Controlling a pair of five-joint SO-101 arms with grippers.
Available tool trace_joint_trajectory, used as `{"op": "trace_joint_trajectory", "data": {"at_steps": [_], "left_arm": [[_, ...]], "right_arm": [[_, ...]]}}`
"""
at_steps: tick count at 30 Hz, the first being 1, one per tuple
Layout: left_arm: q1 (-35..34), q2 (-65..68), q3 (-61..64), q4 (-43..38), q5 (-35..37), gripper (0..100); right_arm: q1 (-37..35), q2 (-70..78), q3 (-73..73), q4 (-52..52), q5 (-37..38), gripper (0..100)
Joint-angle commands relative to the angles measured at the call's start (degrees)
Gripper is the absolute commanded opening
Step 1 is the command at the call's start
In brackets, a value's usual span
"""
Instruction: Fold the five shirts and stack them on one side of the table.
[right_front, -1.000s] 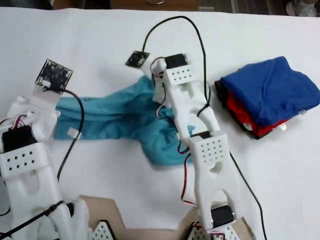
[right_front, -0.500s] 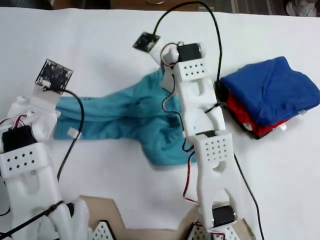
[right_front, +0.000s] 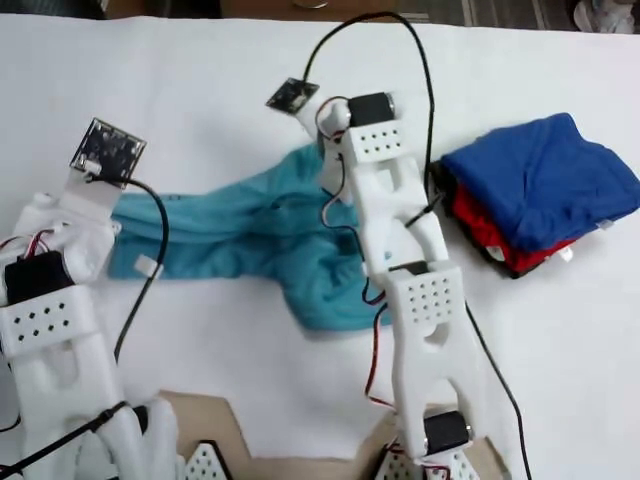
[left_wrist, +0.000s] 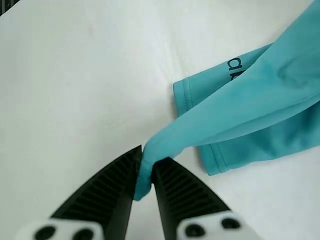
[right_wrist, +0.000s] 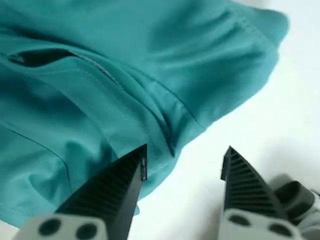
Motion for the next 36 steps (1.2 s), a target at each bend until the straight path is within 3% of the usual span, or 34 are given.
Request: {"op": "trace_joint_trajectory", "data": {"at_steps": [1, 8, 36], "left_arm": [[0.09, -1.67, -0.4, -1.05, -0.18, 2], [0.18, -1.67, -0.48, -1.05, -0.18, 2], [0.26, -1.67, -0.22, -2.46, 0.09, 2]], "right_arm": [[-1.63, -7.08, 3.78, 0.92, -0.44, 23.6], [-2.51, -12.7, 13.27, 0.75, -0.26, 20.7], [-4.09, -6.64, 13.1, -2.68, -0.53, 20.4]]}}
